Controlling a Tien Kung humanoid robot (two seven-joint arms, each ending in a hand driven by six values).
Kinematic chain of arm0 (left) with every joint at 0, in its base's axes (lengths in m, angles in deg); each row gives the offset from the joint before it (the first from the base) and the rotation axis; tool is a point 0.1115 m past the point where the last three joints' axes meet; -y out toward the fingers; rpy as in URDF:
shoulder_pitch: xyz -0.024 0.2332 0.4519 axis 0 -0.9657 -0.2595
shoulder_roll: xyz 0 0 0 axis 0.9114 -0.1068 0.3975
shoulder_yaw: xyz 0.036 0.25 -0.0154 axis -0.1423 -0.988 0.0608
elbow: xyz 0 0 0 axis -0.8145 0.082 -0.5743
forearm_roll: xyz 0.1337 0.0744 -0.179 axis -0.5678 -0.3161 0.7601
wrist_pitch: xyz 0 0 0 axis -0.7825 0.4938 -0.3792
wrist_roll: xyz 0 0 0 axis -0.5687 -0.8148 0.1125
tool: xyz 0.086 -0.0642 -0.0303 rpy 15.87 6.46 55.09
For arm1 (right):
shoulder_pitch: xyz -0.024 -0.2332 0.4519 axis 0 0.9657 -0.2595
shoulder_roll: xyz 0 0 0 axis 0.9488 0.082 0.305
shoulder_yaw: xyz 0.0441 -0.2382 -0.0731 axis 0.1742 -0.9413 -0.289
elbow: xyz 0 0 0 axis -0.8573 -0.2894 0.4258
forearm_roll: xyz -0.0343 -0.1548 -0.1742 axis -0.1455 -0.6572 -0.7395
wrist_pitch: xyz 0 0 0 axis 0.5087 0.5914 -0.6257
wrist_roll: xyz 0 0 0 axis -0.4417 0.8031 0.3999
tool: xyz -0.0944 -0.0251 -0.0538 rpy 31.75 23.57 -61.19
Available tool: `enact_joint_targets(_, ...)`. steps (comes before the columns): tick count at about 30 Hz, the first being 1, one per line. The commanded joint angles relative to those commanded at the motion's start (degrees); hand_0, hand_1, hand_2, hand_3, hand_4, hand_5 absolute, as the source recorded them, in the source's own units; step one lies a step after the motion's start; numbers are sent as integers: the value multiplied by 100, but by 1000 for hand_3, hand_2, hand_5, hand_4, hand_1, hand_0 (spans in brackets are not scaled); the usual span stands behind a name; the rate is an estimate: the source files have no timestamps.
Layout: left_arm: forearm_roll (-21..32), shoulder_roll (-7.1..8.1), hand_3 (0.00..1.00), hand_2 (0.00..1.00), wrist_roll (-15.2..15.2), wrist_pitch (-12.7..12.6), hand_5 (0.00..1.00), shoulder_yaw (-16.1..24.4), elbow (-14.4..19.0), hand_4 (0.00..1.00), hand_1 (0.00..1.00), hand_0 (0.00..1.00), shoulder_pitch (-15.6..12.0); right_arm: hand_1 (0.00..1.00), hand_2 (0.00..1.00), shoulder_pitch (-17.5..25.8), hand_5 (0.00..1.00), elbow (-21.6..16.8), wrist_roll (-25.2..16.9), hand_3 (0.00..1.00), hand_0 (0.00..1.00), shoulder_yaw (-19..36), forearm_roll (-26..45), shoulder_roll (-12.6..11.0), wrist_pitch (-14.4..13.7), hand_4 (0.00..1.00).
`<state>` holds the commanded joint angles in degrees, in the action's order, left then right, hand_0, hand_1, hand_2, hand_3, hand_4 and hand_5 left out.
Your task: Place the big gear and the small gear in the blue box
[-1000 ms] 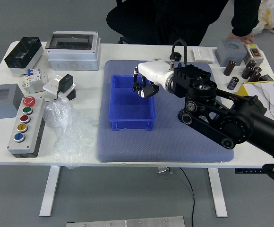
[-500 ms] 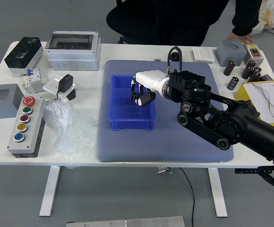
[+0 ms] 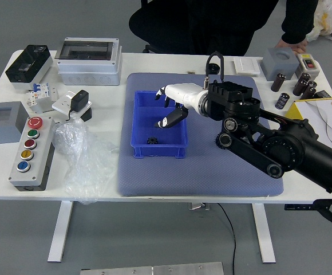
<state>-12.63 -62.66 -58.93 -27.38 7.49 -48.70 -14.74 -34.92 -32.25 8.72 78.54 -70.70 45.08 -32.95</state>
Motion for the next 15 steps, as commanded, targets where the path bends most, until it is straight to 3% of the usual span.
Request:
enact_joint_targets(5, -34, 17, 773, 826, 1, -3, 372, 94, 0, 594, 827, 859, -22, 543, 722, 84, 495, -314, 34, 907, 496, 172, -157, -404, 16, 893)
enact_joint_targets(6, -46, 23, 774, 826, 2, -4, 371, 123, 0, 594, 827, 859, -25, 533, 692, 121, 498, -387, 41, 861, 479, 197, -193, -522, 25, 886)
enact_joint_targets(11, -92, 45, 774, 826, 9, -10, 371, 233, 0, 594, 827, 859, -24, 533, 692, 336, 498, -602, 32, 861, 479, 167, -316, -1099, 36, 886)
enact_joint_targets(15, -122, 39, 774, 826, 15, -8, 372, 285, 4, 594, 827, 859, -6, 529, 685, 498, 492, -588, -16, 851, 471, 133, -401, -1332, -18, 880)
